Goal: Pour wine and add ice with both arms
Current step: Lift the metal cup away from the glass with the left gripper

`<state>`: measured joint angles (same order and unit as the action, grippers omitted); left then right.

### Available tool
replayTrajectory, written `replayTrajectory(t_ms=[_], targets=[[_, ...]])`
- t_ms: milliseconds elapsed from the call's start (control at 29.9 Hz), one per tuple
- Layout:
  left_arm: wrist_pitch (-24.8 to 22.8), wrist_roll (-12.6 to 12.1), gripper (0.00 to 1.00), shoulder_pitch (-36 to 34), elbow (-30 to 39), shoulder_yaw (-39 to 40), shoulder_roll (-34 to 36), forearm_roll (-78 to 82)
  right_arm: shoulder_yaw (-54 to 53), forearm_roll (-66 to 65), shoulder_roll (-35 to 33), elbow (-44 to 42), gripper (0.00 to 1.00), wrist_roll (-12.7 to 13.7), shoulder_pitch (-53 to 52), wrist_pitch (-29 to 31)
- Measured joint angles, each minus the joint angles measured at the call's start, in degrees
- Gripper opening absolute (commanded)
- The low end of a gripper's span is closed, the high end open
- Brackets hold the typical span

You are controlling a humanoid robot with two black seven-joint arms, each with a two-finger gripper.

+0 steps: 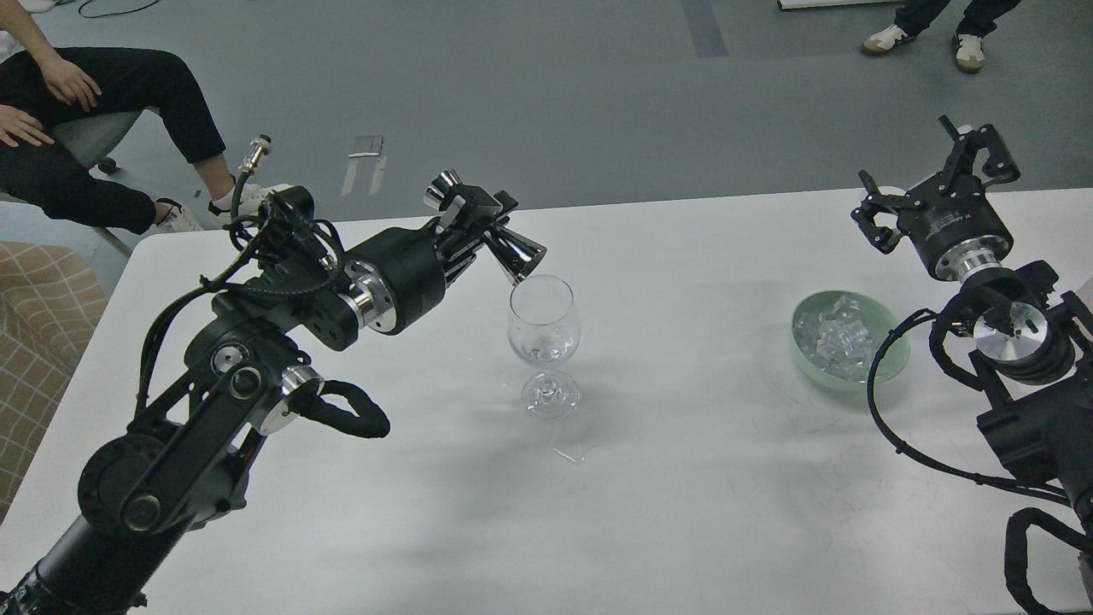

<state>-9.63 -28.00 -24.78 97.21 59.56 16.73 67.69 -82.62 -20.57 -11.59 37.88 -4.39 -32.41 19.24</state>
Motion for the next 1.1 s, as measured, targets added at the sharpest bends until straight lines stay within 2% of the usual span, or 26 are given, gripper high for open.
replayTrajectory(t_ms=[234,401,568,802,1103], targets=[[0.56,0.0,0.0,0.11,0.0,5.4,0.08,-7.22,0.09,0.0,-0.01,0.0,1.0,0.0,0.02,0.06],[4.22,0.0,0.0,0.32,-0.16,10.69,0.39,-19.65,0.13,0.0,-0.01,-0.08,1.0,0.0,0.07,0.1],[5.64,0.0,0.0,1.19,-0.18,15.54,0.43,-29.12,0.35,-0.09,-0.01,-0.11,1.0,0.05,0.07,0.1],[9.1,0.0,0.0,5.11,-0.59,21.5,0.24,-41.56,0.76,-0.17,-0.05,-0.14,1.0,0.09,0.1,0.1],[10.11,0.0,0.0,10.98,-3.36,28.74,-2.51,-55.49,0.67,-0.18,-0.03,0.14,1.0,0.09,0.93,-0.22]])
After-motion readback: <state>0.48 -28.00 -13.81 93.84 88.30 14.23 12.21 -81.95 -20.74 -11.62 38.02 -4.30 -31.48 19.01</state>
